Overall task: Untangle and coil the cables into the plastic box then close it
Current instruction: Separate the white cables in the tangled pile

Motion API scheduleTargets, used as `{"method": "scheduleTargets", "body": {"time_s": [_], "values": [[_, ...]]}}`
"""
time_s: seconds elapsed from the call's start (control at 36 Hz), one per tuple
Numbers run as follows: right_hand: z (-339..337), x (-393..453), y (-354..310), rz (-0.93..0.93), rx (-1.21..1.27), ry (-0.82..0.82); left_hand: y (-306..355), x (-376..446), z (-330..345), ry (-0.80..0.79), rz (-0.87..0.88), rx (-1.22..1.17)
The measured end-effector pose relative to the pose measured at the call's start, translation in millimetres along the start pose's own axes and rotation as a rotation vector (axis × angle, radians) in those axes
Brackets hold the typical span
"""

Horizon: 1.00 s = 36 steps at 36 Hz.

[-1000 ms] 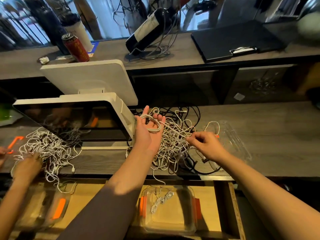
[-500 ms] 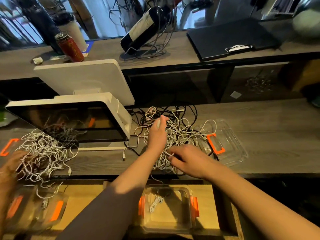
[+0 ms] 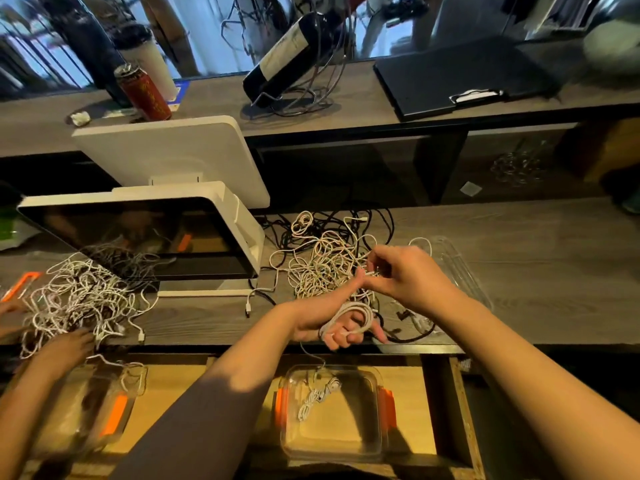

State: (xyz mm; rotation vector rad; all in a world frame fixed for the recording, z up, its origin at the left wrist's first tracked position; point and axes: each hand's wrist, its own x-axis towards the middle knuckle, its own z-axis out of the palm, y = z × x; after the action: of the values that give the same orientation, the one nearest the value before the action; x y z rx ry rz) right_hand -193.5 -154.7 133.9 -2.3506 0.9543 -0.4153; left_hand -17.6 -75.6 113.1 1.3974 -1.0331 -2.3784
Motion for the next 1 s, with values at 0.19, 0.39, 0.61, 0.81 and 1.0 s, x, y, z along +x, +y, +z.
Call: {"method": "scheduleTargets", "body": {"time_s": [0.19, 0.39, 0.61, 0.81, 1.0], "values": [[2.6, -4.7, 3.0, 0.037, 0.105, 0.017, -3.1, -19.5, 5.2, -0.003, 0.074, 0.058], [8.4, -13.2, 21.7, 0.133, 0.146, 0.066, -16.2, -20.2, 0.1, 0.503, 0.384, -0.109], [36.1, -23.4, 40.8, 0.252, 0.247, -0.001, -27.9, -17.2, 11.0, 0.762, 0.664, -0.383], [56.0, -35.4, 35.8, 0.283, 0.344, -0.009, -21.6, -30.4, 6.2, 0.759, 0.802, -0.764], [69.3, -46.1, 28.7, 0.286, 0.394, -0.074, -16.5, -35.7, 3.3, 0.750, 0.811, -1.008]]}}
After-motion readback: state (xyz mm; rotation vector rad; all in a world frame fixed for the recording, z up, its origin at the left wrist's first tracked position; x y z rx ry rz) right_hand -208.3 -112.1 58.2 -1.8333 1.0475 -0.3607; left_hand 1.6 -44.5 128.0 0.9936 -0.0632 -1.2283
